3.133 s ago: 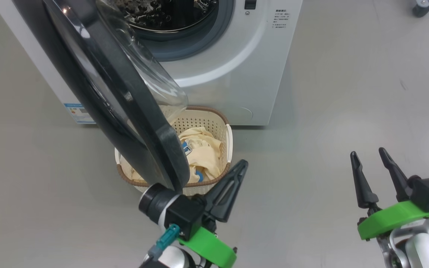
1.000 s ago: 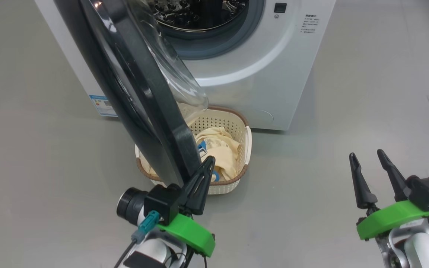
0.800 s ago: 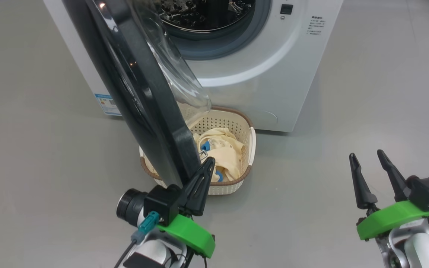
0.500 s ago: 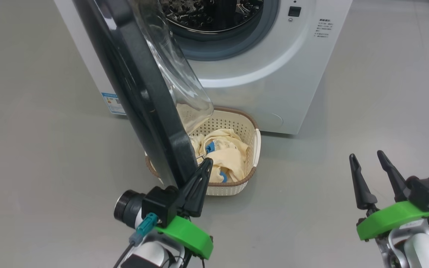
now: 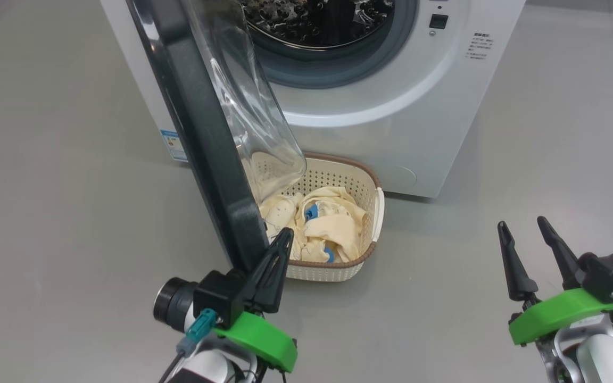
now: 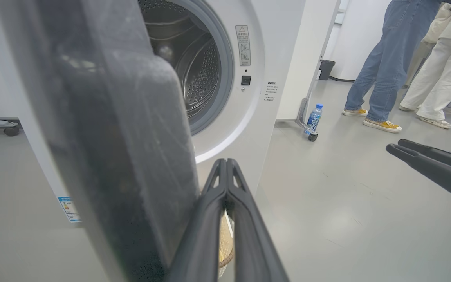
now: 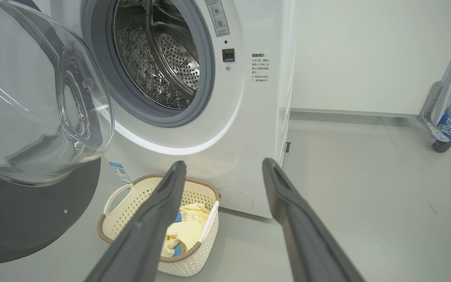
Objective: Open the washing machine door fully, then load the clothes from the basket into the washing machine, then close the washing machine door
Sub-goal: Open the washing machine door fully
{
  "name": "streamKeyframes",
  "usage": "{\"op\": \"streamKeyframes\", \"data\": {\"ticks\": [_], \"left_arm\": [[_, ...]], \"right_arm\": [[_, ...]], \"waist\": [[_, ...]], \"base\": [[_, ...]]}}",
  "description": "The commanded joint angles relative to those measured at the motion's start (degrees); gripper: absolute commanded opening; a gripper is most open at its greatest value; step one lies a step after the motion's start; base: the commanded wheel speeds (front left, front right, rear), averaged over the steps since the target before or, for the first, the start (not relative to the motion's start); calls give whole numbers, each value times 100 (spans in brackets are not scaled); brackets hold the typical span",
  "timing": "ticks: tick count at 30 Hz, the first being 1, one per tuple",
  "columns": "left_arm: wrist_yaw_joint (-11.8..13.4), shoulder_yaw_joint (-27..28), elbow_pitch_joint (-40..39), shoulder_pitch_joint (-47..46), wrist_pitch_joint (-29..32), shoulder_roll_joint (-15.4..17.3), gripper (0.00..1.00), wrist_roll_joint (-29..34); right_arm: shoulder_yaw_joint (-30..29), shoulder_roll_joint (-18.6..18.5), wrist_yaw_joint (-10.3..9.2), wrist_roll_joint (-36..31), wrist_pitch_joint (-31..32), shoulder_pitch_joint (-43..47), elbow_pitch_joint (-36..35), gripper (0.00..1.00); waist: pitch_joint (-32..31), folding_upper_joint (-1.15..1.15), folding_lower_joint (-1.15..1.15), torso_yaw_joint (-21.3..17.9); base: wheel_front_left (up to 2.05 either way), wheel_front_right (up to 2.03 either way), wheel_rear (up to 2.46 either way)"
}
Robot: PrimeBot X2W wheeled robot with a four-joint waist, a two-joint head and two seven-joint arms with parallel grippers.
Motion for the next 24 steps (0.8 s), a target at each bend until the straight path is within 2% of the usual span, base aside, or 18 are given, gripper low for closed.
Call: {"op": "streamKeyframes", "data": {"ticks": [1, 24], "left_arm": [[127, 388, -139, -146, -2, 195, 0, -42], [570, 680, -234, 7, -58, 328, 0, -157]], "right_arm": [[125, -121, 21, 45, -56, -107, -154, 100], [114, -181, 21, 87, -56, -93, -107, 100]], "waist": [[-5, 0, 0, 29], [77, 0, 0, 729]], "base": [[0, 0, 0], [0, 0, 0]]}}
